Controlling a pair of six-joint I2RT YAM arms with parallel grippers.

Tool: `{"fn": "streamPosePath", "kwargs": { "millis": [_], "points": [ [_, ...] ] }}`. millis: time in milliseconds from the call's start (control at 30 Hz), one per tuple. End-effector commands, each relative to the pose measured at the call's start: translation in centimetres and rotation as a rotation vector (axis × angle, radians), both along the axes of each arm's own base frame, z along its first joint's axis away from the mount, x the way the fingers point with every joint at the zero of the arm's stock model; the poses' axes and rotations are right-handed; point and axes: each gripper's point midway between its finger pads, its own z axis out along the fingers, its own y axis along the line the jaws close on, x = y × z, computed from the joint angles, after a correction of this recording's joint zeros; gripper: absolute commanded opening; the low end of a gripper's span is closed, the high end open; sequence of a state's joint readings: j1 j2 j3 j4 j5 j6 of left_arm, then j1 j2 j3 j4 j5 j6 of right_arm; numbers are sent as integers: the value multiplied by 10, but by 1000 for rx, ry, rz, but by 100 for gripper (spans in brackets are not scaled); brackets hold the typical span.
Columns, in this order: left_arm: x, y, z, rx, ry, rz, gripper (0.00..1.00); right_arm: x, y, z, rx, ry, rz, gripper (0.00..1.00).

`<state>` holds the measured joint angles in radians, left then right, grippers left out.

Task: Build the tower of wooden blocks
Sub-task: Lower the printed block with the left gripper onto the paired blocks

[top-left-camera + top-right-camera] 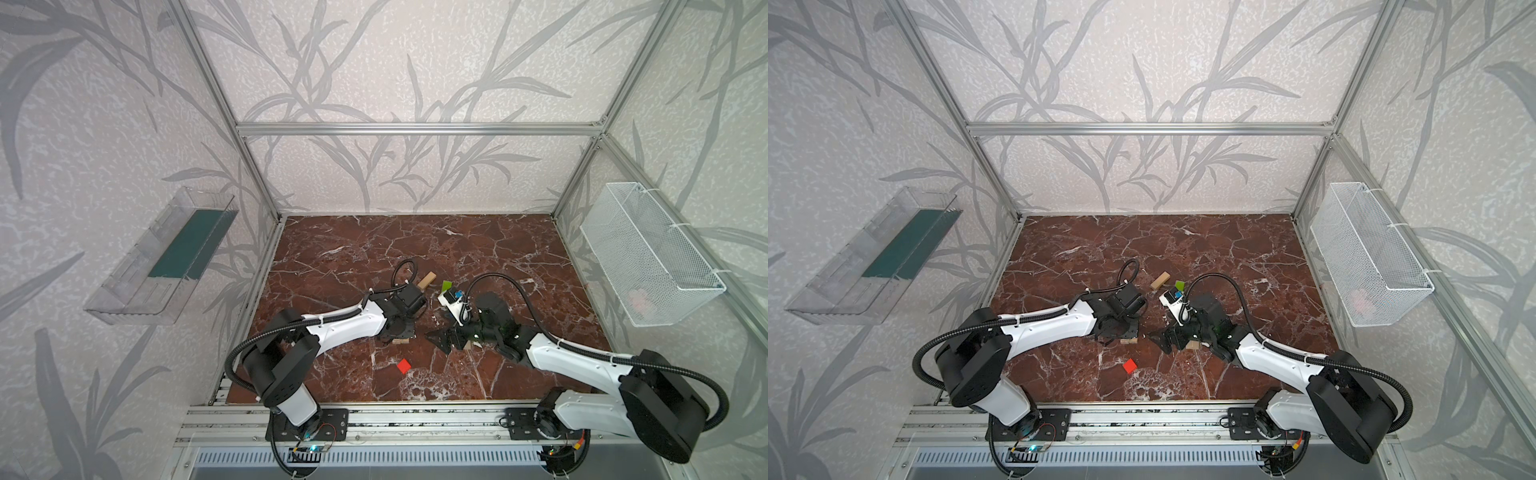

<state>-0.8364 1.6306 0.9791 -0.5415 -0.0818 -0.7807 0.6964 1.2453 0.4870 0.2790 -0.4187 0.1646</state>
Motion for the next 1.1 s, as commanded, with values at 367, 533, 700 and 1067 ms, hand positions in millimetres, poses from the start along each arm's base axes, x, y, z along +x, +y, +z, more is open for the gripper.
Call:
{"fn": "streamPosePath", "kwargs": {
  "millis": [367, 533, 700, 1067],
  "points": [
    [3, 8, -6, 69, 0, 27, 0, 9, 0, 6, -1, -15, -30, 99],
    [6, 8, -6, 84, -1, 27, 0, 9, -1, 6, -1, -16, -33, 99],
    [7, 5, -7, 78, 4, 26, 0, 10, -1, 7, -3, -20, -34, 99],
    [5, 5, -10, 77, 12, 26, 0, 9, -1, 9, 0, -24, -36, 99]
  ]
}}
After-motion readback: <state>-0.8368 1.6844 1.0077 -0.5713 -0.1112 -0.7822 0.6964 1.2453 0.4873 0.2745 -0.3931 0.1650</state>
